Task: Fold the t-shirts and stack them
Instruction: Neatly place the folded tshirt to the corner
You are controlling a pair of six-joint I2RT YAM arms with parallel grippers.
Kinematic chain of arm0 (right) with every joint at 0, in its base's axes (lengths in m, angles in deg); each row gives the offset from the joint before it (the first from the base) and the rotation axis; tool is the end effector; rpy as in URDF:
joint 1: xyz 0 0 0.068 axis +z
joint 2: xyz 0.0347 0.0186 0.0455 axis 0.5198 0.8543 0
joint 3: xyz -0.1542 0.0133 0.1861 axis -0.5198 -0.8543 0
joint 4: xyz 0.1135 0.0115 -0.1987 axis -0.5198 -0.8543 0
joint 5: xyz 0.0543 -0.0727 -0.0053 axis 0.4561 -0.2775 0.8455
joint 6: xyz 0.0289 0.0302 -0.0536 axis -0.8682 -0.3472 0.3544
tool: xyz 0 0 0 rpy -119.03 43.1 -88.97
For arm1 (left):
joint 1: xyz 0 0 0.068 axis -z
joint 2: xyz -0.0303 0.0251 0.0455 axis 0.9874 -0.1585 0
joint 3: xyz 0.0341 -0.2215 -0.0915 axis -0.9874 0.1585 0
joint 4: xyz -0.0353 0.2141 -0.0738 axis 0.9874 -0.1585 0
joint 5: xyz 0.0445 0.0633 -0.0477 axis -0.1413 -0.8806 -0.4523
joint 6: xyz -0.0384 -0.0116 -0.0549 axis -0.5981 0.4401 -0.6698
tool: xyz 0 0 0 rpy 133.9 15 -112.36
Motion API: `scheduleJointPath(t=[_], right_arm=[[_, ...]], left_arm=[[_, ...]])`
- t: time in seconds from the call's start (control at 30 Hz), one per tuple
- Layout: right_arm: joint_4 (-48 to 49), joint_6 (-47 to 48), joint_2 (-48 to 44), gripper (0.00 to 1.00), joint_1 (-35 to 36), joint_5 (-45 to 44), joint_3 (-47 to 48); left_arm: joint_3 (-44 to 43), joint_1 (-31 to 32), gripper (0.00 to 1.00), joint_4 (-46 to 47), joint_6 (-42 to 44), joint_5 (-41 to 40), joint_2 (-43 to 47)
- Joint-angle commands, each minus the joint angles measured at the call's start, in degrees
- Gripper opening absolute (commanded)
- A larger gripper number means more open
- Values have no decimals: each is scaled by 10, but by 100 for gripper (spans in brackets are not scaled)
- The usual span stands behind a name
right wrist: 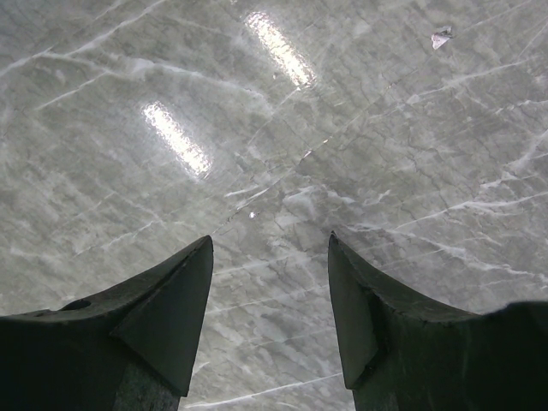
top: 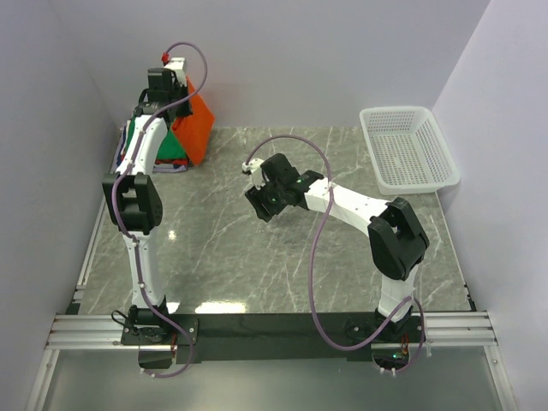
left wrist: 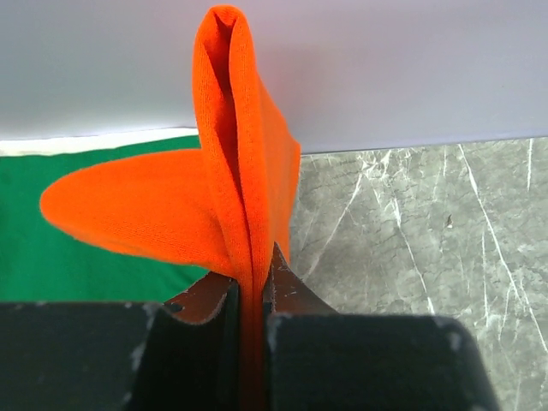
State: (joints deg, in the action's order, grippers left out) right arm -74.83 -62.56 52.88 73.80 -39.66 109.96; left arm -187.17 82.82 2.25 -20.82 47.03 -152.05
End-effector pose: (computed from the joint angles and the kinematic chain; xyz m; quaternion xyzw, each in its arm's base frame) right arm 0.2769 0.2649 0.2067 -0.4068 0.8445 0.1754 0.3010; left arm 0.4915 -0.0221 0.2966 0.0136 0.8461 -0.0682 0.5285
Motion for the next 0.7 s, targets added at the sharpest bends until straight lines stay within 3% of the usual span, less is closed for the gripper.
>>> scheduleJointPath(t=[0.0, 0.67], right_arm=[[5, -2, -28, 63, -5, 5, 7], [2, -5, -20, 63, -4, 7, 11]], left_arm=[[-41, 4, 0, 12, -11, 5, 59], [-26, -37, 0, 17, 13, 40, 60]])
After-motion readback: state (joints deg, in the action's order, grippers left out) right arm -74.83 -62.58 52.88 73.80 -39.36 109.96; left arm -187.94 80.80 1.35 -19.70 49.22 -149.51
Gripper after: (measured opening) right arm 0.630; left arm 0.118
